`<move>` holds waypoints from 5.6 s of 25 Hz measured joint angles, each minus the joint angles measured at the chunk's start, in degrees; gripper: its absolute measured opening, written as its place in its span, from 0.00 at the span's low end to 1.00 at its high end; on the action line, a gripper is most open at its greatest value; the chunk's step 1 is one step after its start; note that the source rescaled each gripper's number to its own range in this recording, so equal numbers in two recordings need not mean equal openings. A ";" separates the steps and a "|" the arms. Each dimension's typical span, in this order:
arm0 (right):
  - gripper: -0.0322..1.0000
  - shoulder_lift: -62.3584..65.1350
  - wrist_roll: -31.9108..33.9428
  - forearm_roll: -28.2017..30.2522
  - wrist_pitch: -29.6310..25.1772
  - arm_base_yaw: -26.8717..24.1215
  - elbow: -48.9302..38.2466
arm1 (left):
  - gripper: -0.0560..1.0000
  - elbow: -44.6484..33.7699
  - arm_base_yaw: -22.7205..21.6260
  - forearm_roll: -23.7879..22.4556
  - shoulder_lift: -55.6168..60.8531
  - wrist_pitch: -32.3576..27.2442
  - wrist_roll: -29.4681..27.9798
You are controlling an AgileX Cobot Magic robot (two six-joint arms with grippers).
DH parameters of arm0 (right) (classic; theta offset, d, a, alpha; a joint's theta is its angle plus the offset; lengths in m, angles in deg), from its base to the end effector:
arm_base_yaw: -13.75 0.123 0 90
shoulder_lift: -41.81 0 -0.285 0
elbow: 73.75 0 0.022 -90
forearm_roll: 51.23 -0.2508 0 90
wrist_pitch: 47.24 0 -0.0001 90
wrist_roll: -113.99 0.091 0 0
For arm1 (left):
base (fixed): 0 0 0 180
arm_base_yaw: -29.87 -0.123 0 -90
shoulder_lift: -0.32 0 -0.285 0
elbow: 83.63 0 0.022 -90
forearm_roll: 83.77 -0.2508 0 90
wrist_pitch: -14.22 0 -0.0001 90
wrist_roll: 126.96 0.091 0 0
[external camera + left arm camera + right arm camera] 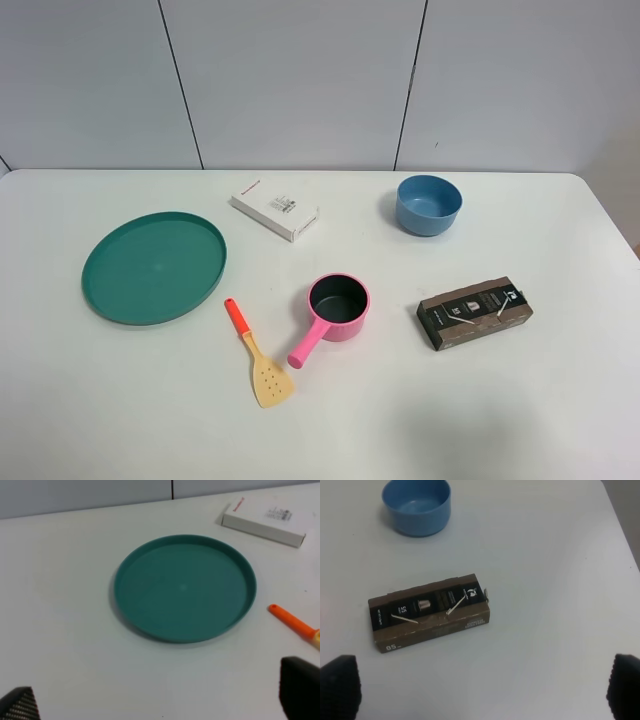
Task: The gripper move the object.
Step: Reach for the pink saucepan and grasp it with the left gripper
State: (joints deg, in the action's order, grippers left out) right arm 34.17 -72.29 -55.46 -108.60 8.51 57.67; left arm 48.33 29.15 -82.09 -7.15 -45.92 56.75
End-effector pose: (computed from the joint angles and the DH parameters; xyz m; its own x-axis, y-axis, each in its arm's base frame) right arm -0.0052 0.0064 0.2766 -0.4613 -0.0320 -0.8867 -0.0002 0.9994 -0.0359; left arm -0.0063 -0.0024 0.2807 -0.4316 0.0447 -0.9010 0.0320 0.9989 0.0342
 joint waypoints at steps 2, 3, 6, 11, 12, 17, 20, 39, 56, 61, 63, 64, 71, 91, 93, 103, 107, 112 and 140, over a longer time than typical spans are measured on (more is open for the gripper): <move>1.00 0.00 0.00 0.00 0.00 0.00 0.00 | 0.97 0.00 0.00 0.00 0.00 0.00 0.00; 1.00 0.00 0.00 0.00 0.00 0.00 0.00 | 0.97 0.00 0.00 0.00 0.00 0.00 0.00; 1.00 0.00 0.00 0.00 0.00 0.00 0.00 | 0.97 0.00 0.00 0.00 0.00 0.00 -0.05; 1.00 0.00 0.00 0.00 0.00 0.00 0.00 | 0.97 0.00 0.00 0.00 0.00 0.00 -0.05; 1.00 0.00 0.00 0.00 0.00 0.00 0.00 | 0.97 0.00 0.00 0.00 0.00 0.00 -0.05; 1.00 0.00 0.00 0.00 0.00 0.00 0.00 | 0.97 0.00 0.00 0.00 0.00 0.00 -0.05; 1.00 0.00 0.00 0.00 0.00 0.00 0.00 | 0.97 0.00 0.00 0.00 0.00 0.00 -0.05; 1.00 0.00 0.00 0.00 0.00 0.00 0.00 | 0.97 0.00 0.00 0.00 0.00 0.00 -0.05; 1.00 0.00 0.00 0.00 0.00 0.00 0.00 | 0.97 0.00 0.00 3.57 0.00 0.04 -0.54; 1.00 0.00 0.00 0.00 0.00 0.00 0.00 | 0.96 0.82 0.00 8.19 -0.06 1.91 -6.21; 1.00 0.00 0.00 0.00 0.00 0.00 0.00 | 0.96 2.28 0.00 10.71 -0.98 3.00 -8.76; 1.00 0.00 0.00 0.00 0.00 0.00 0.00 | 0.95 3.10 0.00 12.21 -2.00 3.64 -9.35; 1.00 0.00 0.00 0.00 0.00 0.00 0.00 | 0.95 10.44 0.00 21.03 -12.16 7.22 -5.03; 1.00 0.00 0.00 0.00 0.00 0.00 0.00 | 0.95 21.80 0.00 52.78 -44.14 10.31 40.39; 1.00 0.00 0.00 0.00 0.00 0.00 0.00 | 0.95 21.80 0.00 53.19 -46.58 10.09 42.60; 1.00 0.00 0.00 0.00 0.00 0.00 0.00 | 0.95 21.80 0.00 53.24 -57.72 7.84 50.13; 1.00 0.00 0.00 0.00 0.00 0.00 0.00 | 0.95 21.80 0.00 53.24 -61.18 7.84 52.22; 1.00 0.00 0.00 0.00 0.00 0.00 0.00 | 0.95 21.80 0.00 51.23 -62.83 7.90 53.84; 1.00 0.00 0.00 0.00 0.00 0.00 0.00 | 0.95 21.80 22.60 38.35 -78.47 23.68 46.63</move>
State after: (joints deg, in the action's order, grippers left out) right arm 34.17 -72.29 -55.46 -108.60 8.51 57.67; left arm 70.14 51.76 -43.74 -85.61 -22.24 103.38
